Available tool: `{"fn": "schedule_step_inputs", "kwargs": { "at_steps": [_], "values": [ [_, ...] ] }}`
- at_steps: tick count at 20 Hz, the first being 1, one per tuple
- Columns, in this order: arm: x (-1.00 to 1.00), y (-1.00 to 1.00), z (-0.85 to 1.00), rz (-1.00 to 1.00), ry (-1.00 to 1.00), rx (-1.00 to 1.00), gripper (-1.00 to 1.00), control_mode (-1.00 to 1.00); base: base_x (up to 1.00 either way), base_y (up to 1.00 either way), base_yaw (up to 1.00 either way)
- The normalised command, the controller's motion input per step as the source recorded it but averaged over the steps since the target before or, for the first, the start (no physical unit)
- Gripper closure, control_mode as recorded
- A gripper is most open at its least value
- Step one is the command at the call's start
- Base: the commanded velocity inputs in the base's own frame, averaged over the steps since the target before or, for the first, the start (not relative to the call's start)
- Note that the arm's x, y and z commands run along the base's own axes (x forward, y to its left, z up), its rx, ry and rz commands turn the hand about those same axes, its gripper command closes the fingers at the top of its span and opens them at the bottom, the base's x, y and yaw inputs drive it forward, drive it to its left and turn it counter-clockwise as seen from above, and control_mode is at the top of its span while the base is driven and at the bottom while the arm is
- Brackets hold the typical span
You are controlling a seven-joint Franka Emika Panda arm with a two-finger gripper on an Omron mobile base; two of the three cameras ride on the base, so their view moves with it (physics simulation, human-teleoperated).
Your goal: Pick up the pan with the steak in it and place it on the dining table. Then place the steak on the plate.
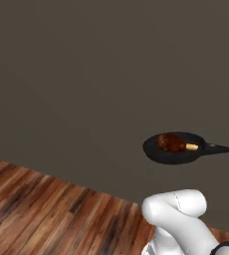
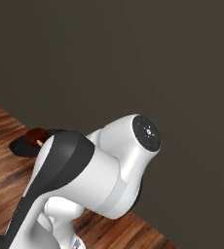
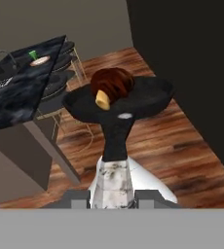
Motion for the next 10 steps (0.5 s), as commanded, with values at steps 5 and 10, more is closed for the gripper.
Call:
{"fn": "schedule_step_inputs", "kwargs": {
  "at_steps": [5, 10],
  "values": [
    [0.00, 0.00, 0.00, 0.00, 0.00, 0.00, 1.00, 1.00, 0.00, 0.00, 0.49],
    [0.00, 0.00, 0.00, 0.00, 0.00, 0.00, 1.00, 1.00, 0.00, 0.00, 0.47]
  ]
}}
